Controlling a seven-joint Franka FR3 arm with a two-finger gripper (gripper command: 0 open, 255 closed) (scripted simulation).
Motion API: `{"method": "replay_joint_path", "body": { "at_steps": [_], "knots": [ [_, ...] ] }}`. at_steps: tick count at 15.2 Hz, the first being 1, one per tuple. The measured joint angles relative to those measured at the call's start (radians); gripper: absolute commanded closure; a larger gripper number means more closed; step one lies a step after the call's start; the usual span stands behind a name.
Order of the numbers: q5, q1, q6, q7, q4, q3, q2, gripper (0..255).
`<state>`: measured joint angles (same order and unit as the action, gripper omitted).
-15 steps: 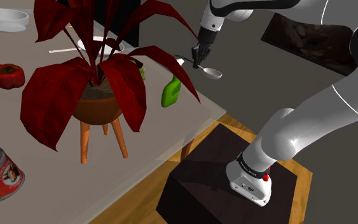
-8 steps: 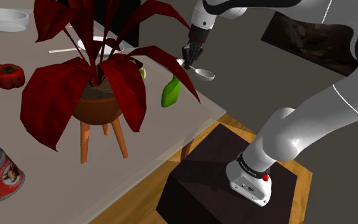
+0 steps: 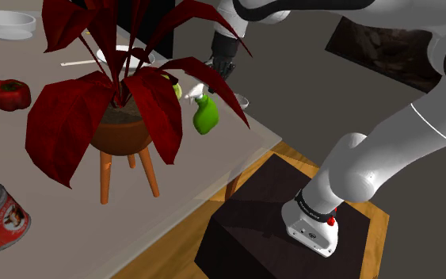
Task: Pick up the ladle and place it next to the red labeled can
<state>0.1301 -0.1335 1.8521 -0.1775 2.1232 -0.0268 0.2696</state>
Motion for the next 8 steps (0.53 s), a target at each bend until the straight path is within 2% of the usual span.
{"method": "replay_joint_path", "body": {
  "at_steps": [8],
  "knots": [
    [0.016,-0.075,0.023,-0.186,-0.102,-0.117,-0.103,255]
  ]
}}
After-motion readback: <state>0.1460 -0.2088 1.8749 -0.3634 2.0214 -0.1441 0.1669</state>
